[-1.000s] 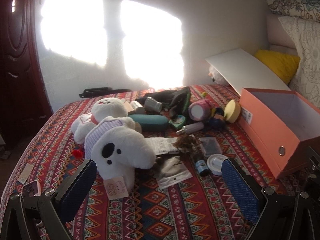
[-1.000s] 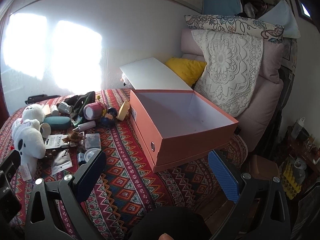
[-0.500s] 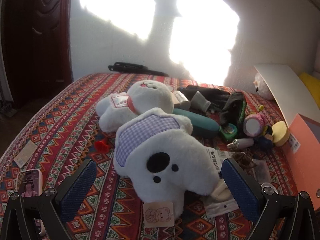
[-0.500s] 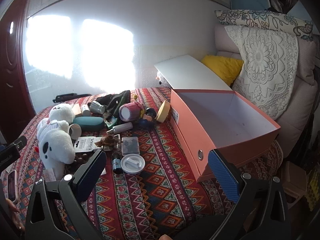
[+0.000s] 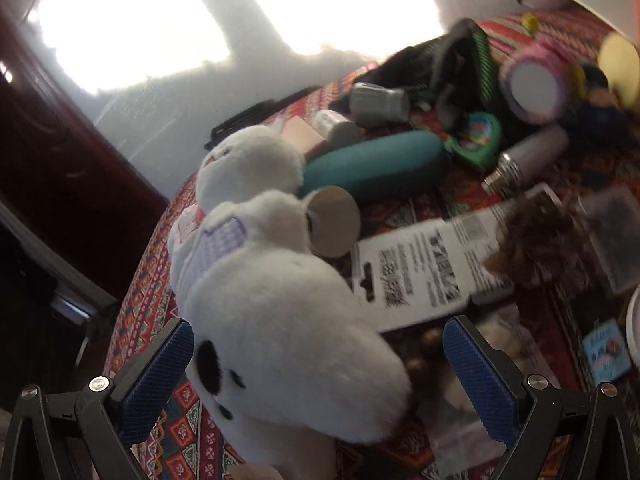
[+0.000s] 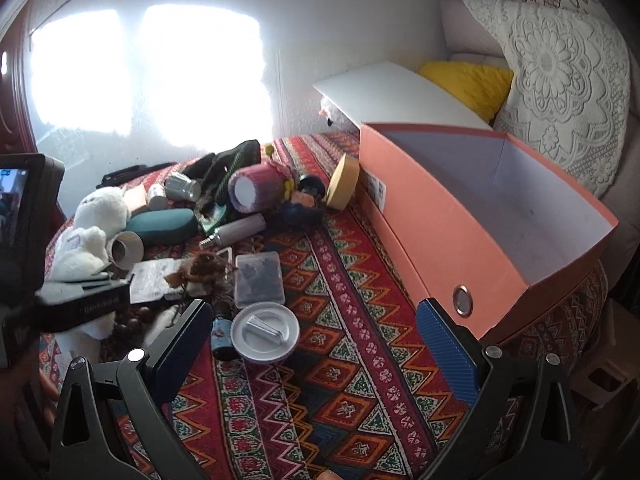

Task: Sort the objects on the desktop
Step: 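Grasp the white plush dog with the left tool while the right tool grasps the white bear plush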

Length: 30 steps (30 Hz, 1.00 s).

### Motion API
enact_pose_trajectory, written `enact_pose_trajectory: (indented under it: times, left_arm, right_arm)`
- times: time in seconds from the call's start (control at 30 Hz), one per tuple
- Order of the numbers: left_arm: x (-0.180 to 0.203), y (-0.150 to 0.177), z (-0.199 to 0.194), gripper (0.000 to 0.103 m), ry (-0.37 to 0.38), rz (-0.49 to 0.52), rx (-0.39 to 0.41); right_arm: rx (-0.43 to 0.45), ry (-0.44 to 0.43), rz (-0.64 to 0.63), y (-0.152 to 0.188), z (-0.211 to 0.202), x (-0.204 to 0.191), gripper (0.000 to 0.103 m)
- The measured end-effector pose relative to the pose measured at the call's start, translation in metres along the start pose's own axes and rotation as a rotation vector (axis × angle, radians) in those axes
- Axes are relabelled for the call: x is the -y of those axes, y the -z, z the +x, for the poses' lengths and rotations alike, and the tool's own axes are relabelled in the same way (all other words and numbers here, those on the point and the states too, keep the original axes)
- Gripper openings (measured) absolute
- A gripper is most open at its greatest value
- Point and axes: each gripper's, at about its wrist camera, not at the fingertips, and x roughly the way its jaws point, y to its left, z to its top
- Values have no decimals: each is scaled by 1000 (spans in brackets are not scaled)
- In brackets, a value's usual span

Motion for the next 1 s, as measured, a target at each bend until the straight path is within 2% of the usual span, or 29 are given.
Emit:
enact_pose_trajectory:
  times: [0.03,0.13,0.17,0.27,0.33,0.4,0.43,0.47,0.53,0.57,0.63,0.83,0.93,1.0]
  left_arm:
    - [12,6,0,103,-17,45,7]
    - [30,16,10,103,-139,154,49]
    - [31,16,16,103,-202,186,64]
    - [21,14,37,103,-330,219,86]
    - [9,11,52,103,-368,219,78]
    - [-4,8,66,103,-365,217,60]
    - [-8,7,72,103,-352,219,52]
    - [-13,7,74,99,-302,206,46]
    - [-30,10,74,81,-227,154,44]
    - [-40,12,71,78,-199,118,48]
    - [-62,17,66,73,-144,46,54]
    - [-125,33,52,72,22,-169,74]
    - [-157,40,45,72,106,-277,83]
    - [-175,46,45,72,142,-335,87]
  right_arm:
    - [-29,-11,22,1,8,7,103]
    - [-92,-36,104,1,26,30,103]
    - [-103,-44,126,0,29,35,103]
    - [-116,-68,164,-1,30,45,103]
    - [-114,-81,162,-2,29,45,103]
    - [-113,-91,154,-2,29,43,103]
    - [-113,-95,148,-2,29,41,103]
    - [-113,-100,143,-2,29,39,103]
    - [-113,-109,132,-2,29,36,101]
    - [-113,-114,127,-1,30,34,94]
    - [-112,-123,116,-1,30,30,89]
    - [-154,-199,126,-1,35,21,85]
    - [-153,-314,117,-14,33,-2,86]
    - [-199,-464,135,-31,42,-26,86]
